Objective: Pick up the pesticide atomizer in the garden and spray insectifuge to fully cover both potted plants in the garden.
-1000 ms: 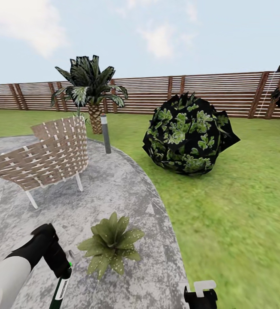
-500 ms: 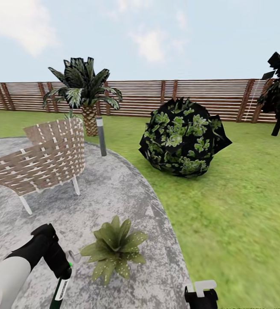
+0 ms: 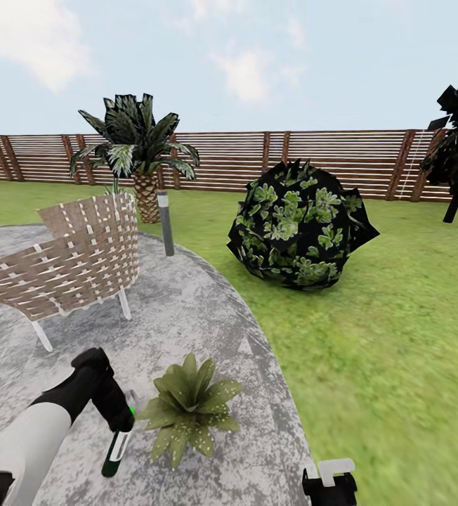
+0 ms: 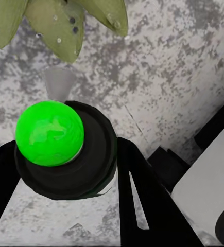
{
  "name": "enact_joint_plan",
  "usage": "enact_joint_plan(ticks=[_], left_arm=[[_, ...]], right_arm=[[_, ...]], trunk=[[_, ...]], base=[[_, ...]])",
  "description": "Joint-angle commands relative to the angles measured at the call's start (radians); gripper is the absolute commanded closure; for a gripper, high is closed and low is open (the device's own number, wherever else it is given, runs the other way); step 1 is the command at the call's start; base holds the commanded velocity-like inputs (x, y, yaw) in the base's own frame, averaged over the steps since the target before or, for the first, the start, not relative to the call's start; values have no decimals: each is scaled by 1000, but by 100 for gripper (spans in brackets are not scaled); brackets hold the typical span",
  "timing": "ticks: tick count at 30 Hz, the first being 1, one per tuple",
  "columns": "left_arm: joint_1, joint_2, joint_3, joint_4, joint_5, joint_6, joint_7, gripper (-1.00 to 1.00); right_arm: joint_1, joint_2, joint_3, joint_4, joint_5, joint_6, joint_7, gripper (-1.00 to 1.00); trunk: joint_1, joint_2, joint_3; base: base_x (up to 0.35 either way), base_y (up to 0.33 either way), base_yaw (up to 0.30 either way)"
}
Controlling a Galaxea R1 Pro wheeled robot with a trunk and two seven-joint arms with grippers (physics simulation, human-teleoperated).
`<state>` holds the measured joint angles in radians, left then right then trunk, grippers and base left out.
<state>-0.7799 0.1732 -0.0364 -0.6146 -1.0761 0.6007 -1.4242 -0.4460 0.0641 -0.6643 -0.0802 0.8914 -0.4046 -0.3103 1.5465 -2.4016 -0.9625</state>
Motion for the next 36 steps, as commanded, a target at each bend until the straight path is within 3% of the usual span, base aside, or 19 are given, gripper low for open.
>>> enact_joint_plan(ticks=[1,6,12,22,27,32,36], left_arm=[[1,1,-4,4,-5,8,-4,100],[64,15,1,18,-7,0,0,100],[73,65,10,7,-5,11,0,100],[74,59,4,6,-5,8,7,100],[103,70,9,19,-6,-6,98,100],[112,90,7,20,-2,-44,111,100],[113,90,8,22,11,-66,104,100]], right_arm=[[0,0,-8,0,11,-2,-4,-100],[0,0,-7,2,12,-2,-4,-100],[0,1,-6,2,12,-2,-4,-100],[0,2,-8,0,9,-2,-7,-100],[0,2,-7,0,9,-2,-7,-100],[0,2,-6,2,9,-2,-7,-100],[0,2,-6,2,9,-2,-7,-100]], trunk=[[0,0,-1],[0,0,-1],[0,0,-1],[0,0,-1],[0,0,1],[0,0,1],[0,0,1]], base=[[0,0,0],[0,0,0],[69,64,0],[256,74,-5],[15,0,-177],[1,0,-25],[0,0,-1]])
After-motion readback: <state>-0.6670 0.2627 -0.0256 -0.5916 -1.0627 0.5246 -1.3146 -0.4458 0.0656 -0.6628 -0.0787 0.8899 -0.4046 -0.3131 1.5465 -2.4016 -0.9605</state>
